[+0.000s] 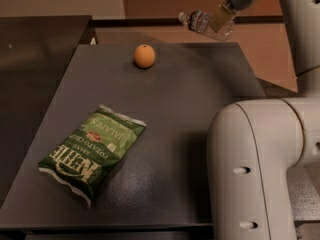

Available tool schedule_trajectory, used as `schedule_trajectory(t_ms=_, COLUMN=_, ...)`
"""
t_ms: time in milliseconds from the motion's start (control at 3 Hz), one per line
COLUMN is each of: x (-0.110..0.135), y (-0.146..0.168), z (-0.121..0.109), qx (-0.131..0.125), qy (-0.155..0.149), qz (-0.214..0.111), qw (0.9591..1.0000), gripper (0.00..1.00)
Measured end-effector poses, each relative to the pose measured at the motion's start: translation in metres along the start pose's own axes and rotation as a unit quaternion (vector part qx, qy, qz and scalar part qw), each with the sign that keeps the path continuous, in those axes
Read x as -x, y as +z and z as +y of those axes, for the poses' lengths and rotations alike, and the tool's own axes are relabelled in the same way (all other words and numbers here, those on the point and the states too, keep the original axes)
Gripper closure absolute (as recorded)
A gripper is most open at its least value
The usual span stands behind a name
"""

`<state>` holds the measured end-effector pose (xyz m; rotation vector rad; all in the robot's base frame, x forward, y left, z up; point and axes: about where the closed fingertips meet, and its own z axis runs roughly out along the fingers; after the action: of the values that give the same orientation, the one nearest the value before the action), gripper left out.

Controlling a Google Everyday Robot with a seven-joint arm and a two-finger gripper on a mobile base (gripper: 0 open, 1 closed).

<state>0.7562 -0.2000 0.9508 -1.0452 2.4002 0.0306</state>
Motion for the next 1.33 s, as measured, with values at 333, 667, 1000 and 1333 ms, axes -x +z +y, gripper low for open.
schedule_trajectory(t_ms=333, x=0.006, y=-0.021, z=0.007, qx=0.007, qy=-0.024, qz=-0.022, qw=0.9994, gripper=1.00)
schedule_trajectory(t_ms=667, x=0.005, y=-0.031, z=0.017, qx=0.022, qy=-0.044, qz=-0.030, qw=0.9983, gripper=1.00)
schedule_trajectory(t_ms=1000, x=-0.005, y=-0.032, z=0.032, qx=0.038, qy=-0.059, qz=-0.026, qw=0.9972, gripper=1.00)
schedule_trajectory(t_ms=1333, x=-0.007, y=-0.065, z=0.045, qx=0.016, qy=-0.076, qz=-0.048, qw=0.9958, gripper=1.00)
